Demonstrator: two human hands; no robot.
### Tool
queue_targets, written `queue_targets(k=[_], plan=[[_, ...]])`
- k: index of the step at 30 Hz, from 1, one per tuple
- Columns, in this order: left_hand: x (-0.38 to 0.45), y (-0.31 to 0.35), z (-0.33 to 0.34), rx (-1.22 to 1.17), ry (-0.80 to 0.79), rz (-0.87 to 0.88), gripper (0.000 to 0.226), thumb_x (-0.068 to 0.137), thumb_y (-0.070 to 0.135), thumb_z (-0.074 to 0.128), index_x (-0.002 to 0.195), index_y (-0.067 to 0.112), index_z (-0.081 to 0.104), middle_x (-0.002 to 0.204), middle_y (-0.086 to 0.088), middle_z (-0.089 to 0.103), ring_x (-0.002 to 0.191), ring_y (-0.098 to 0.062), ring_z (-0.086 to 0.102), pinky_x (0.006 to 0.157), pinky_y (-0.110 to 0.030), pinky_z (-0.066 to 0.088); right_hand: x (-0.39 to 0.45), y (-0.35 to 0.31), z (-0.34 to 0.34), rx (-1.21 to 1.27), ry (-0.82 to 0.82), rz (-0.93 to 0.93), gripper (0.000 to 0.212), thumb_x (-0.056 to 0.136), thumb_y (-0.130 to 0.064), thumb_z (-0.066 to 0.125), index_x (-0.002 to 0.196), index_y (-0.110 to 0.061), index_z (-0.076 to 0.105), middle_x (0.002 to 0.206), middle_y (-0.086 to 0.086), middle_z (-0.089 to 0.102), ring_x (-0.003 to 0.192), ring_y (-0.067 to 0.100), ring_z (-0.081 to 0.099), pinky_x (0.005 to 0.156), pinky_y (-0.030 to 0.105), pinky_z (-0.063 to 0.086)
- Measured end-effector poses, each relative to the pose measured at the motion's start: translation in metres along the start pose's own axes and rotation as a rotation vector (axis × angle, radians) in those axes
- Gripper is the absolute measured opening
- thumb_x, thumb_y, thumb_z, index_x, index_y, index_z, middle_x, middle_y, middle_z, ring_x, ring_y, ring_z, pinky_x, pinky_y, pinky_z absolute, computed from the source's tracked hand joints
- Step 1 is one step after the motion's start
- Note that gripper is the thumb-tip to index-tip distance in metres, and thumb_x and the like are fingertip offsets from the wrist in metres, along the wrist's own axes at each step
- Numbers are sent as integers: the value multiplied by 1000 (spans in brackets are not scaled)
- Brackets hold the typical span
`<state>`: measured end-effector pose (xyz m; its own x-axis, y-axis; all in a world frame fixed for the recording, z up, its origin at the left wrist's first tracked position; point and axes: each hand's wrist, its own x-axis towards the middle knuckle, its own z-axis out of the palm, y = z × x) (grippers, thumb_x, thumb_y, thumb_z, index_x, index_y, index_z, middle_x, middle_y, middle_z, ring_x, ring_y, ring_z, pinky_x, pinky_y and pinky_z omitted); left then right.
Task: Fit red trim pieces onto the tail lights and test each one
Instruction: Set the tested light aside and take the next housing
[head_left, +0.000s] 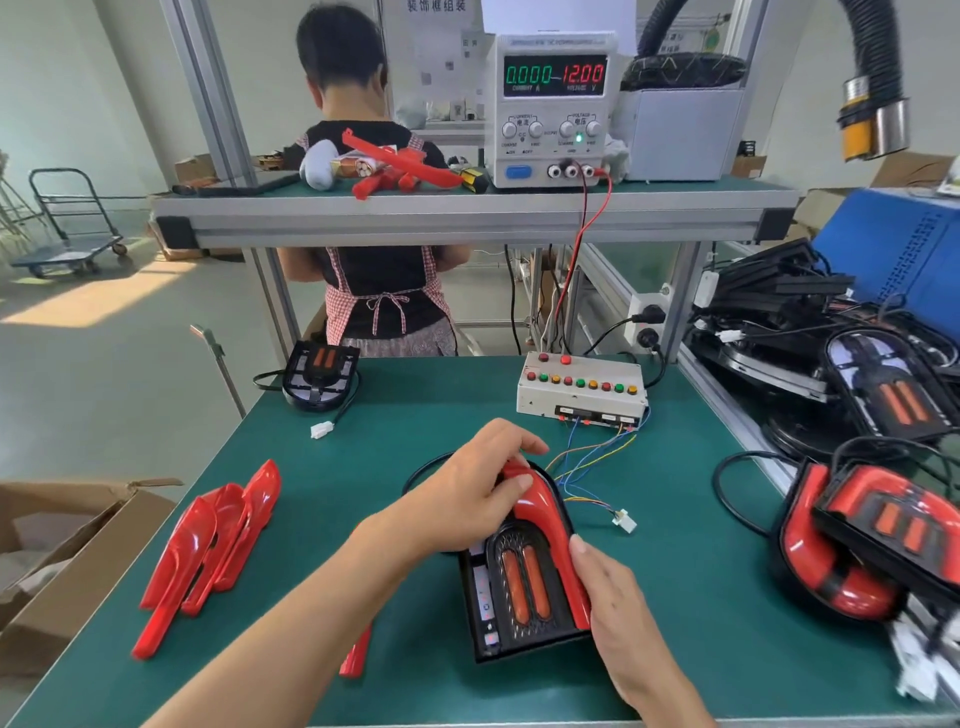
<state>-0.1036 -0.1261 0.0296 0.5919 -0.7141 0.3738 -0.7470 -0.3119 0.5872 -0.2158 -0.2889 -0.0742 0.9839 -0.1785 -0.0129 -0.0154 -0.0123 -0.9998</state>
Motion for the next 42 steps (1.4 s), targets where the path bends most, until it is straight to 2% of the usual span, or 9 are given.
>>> queue_targets(k=[6, 12, 15, 19, 24, 29, 32, 37, 42], plan=[[5, -5, 1, 119, -14, 181, 25, 99, 2, 55, 123, 5, 62, 120, -6, 51, 110, -18, 53, 100, -24, 42, -2, -5, 2, -5, 19, -6, 68, 74, -81, 60, 94, -18, 74, 79, 1, 73, 71, 17, 63, 72, 30, 53], [2, -13, 8, 170, 9, 206, 27, 97, 10, 63, 124, 6, 64, 128, -8, 52, 118, -19, 53, 103, -27, 43, -3, -8, 3, 45, 8, -10, 45, 73, -65, 66, 93, -27, 77, 81, 2, 76, 73, 11, 67, 69, 24, 54], [1, -17, 3, 160, 26, 52, 42, 91, 22, 72, 131, 14, 62, 132, -1, 58, 124, -15, 52, 110, -31, 39, -4, -7, 3, 40, -8, -8, 44, 76, -64, 67, 98, -27, 78, 89, 7, 78, 79, 15, 71, 78, 35, 58], [3, -24, -16, 24, -207, -274, 59, 88, 47, 72, 140, 27, 54, 137, 10, 60, 125, -2, 55, 111, -32, 42, -6, -6, 3, 18, -14, -14, 42, 80, -62, 68, 103, -28, 77, 90, 4, 78, 80, 12, 71, 72, 24, 55], [9, -23, -22, -198, -224, -426, 59, 77, 77, 57, 107, 28, 71, 104, 8, 73, 98, -9, 66, 101, -38, 50, -6, -5, 3, 0, -28, -9, 42, 81, -60, 69, 109, -29, 76, 95, 5, 78, 85, 14, 70, 79, 30, 57], [7, -30, -12, -408, -284, -493, 46, 85, 50, 73, 109, 11, 70, 111, -13, 72, 97, -18, 67, 101, -44, 52, -8, -4, 1, -67, -67, -29, 40, 84, -60, 65, 112, -33, 74, 100, 1, 78, 92, 16, 72, 87, 34, 56], [2, -34, -8, -555, -213, -524, 27, 89, 35, 76, 103, 13, 74, 103, -5, 77, 93, -14, 71, 89, -32, 57, -9, -6, 3, -94, -39, -45, 40, 81, -62, 65, 109, -35, 74, 96, 0, 78, 89, 14, 71, 84, 32, 56], [-5, -40, -11, -647, -74, -610, 30, 78, 43, 77, 89, 16, 75, 89, -3, 77, 80, -16, 69, 78, -29, 58, -9, -5, 4, -66, 66, -95, 30, 95, -54, 63, 115, -36, 75, 108, -4, 76, 102, 12, 71, 87, 26, 53], [-14, -47, -14, -798, -38, -703, 28, 83, 40, 76, 94, 14, 76, 97, -13, 76, 85, -26, 71, 80, -38, 57, -9, -7, 7, -22, 96, -89, 33, 93, -46, 52, 119, -45, 73, 92, 0, 70, 65, 11, 59, 56, 26, 53]])
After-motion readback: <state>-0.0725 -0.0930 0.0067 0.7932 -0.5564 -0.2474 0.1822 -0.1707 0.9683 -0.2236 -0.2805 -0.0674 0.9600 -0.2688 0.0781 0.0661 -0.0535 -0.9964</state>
